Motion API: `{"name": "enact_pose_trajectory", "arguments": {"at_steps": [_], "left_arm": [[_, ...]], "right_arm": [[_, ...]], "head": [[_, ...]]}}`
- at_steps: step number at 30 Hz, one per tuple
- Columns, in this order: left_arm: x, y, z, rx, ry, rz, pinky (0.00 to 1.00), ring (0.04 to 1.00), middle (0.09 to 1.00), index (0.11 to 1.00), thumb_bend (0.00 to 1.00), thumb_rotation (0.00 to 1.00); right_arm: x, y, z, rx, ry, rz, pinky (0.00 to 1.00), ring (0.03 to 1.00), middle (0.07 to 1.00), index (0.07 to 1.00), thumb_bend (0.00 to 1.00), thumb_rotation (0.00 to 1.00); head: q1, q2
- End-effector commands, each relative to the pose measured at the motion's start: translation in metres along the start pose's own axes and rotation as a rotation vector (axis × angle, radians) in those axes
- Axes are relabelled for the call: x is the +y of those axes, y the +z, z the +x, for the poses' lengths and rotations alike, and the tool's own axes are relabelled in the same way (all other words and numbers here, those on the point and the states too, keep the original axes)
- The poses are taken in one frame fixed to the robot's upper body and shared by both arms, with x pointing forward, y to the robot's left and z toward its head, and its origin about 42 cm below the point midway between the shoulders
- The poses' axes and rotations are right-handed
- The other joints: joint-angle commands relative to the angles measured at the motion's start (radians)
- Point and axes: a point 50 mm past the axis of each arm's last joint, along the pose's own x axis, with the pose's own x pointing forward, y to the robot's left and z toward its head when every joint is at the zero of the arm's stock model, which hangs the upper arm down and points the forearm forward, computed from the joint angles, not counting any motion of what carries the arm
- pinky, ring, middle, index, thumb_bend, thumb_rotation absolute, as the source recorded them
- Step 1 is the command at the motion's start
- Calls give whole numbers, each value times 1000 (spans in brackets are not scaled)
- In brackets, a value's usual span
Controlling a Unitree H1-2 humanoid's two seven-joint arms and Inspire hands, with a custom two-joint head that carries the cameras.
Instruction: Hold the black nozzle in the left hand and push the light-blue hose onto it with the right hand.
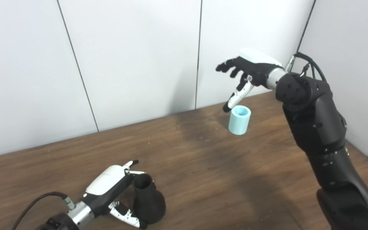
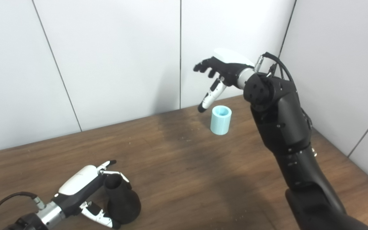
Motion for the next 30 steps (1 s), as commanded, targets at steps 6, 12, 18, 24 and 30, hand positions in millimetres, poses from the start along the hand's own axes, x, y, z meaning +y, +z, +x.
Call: {"name": "enact_pose_trajectory", "arguments": {"at_steps": [6,12,18,24,30], "left_arm": [[-43,-42,-43,216,-232,20,1000,572,460,491,527,0],[-42,-44,-44,215,-231,16,1000,571,459,492,527,0],[-43,-45,-46,209,-229,21,1000,569,459,492,526,0],[-40,-46,-47,207,-231,26,1000,571,458,491,527,0],[-39,-46,-49,209,-232,28,1000,573,460,490,527,0]], "right_arm": [[-30,-8,27,54,-65,-78,639,771,828,819,867,152],[-24,-18,43,95,4,-82,731,850,857,828,871,131],[-18,-28,57,152,59,-104,734,846,873,833,892,113],[-13,-36,64,196,75,-165,711,828,864,835,893,113],[-6,-45,68,215,59,-211,732,824,852,828,894,120]], "head": [[0,-4],[-1,-4],[-5,-3],[-2,-1],[2,4]]}}
